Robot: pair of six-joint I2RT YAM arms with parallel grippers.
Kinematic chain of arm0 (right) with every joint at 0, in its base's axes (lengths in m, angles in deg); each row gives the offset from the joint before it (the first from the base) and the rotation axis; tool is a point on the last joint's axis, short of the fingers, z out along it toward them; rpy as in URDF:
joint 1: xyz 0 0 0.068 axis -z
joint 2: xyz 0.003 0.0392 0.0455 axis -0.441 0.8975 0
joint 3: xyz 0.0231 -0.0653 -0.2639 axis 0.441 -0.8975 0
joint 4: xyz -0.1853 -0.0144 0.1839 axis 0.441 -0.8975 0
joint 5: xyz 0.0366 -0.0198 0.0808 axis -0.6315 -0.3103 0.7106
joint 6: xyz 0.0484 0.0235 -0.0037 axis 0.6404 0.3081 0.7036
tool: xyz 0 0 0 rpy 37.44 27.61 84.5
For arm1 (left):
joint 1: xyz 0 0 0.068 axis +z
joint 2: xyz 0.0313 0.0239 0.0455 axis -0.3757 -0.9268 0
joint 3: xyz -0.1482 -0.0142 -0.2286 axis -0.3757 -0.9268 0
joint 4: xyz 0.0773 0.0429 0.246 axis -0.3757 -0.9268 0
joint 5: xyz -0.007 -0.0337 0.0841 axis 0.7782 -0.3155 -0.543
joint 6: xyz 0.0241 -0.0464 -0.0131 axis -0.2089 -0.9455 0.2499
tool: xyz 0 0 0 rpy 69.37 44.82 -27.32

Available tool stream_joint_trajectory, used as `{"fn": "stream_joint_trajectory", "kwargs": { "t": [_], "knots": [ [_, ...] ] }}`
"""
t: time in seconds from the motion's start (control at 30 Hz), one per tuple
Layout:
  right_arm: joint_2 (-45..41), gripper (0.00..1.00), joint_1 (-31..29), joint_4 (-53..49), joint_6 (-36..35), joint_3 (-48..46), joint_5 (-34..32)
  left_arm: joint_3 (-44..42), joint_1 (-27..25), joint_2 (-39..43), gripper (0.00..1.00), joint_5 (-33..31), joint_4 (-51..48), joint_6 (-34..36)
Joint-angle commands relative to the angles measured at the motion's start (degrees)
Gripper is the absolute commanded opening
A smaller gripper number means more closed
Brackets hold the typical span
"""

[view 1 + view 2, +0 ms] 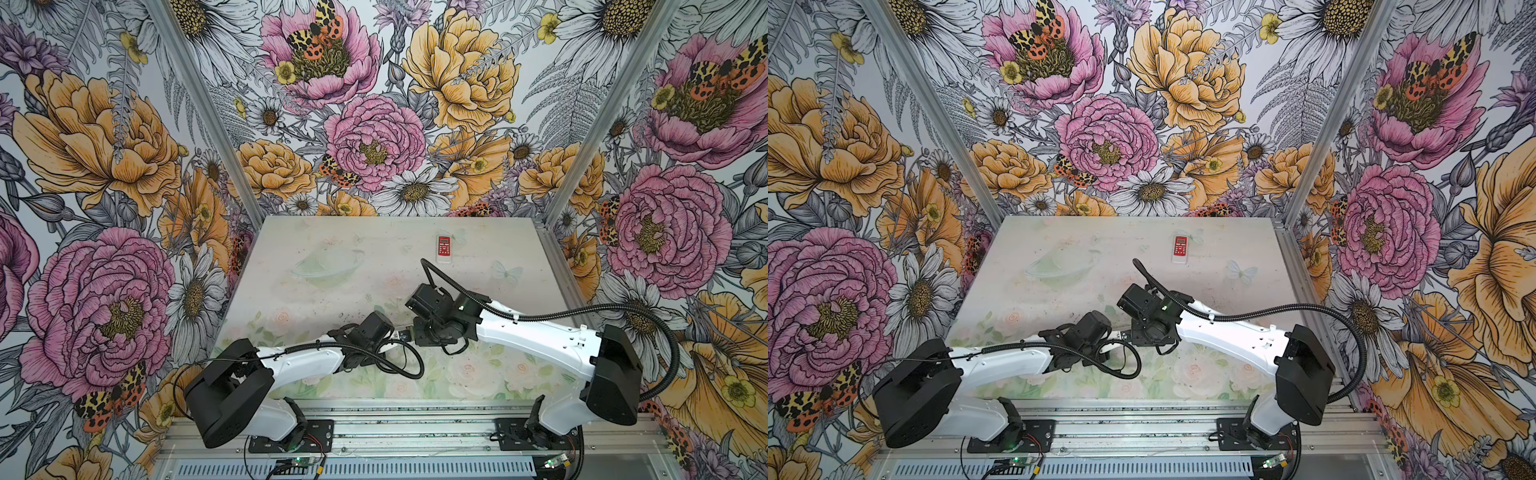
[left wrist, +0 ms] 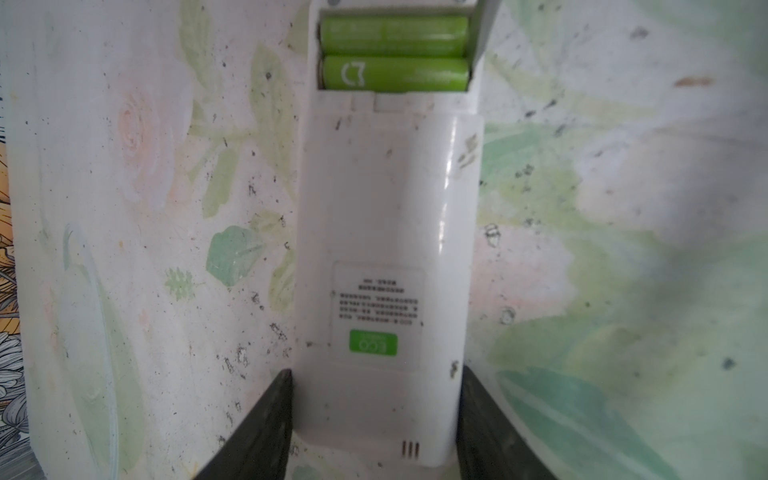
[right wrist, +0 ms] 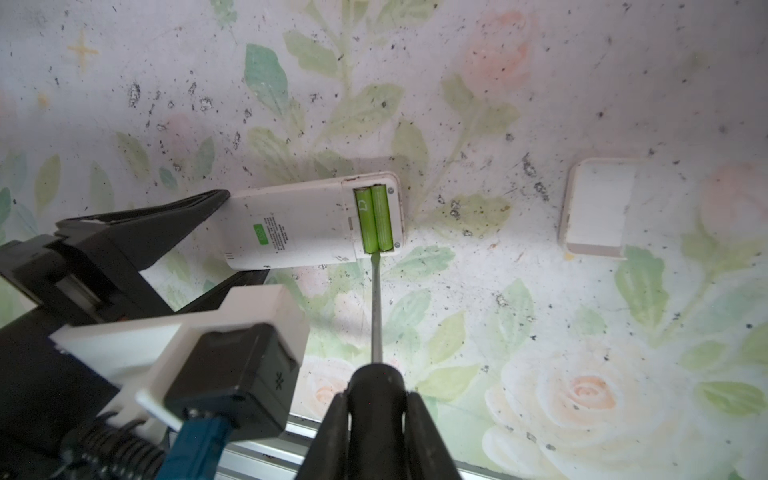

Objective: Unload the batteries from the remote control

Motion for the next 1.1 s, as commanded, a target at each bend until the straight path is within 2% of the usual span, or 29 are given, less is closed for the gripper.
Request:
{"fn": "stream_joint_trajectory", "kwargs": {
  "t": [0.0, 1.07],
  "knots": [
    [-1.90, 0.00, 0.00, -1.95, 0.93, -0.27, -3.15, -0.09, -0.23, 1.08, 0.19, -0.26, 1.29, -0.34],
    [0.30, 0.00, -0.22, 2.68, 1.09, 0.64, 0.26, -0.29, -0.32, 1.26, 0.18, 0.87, 1.71, -0.53]
  ]
}}
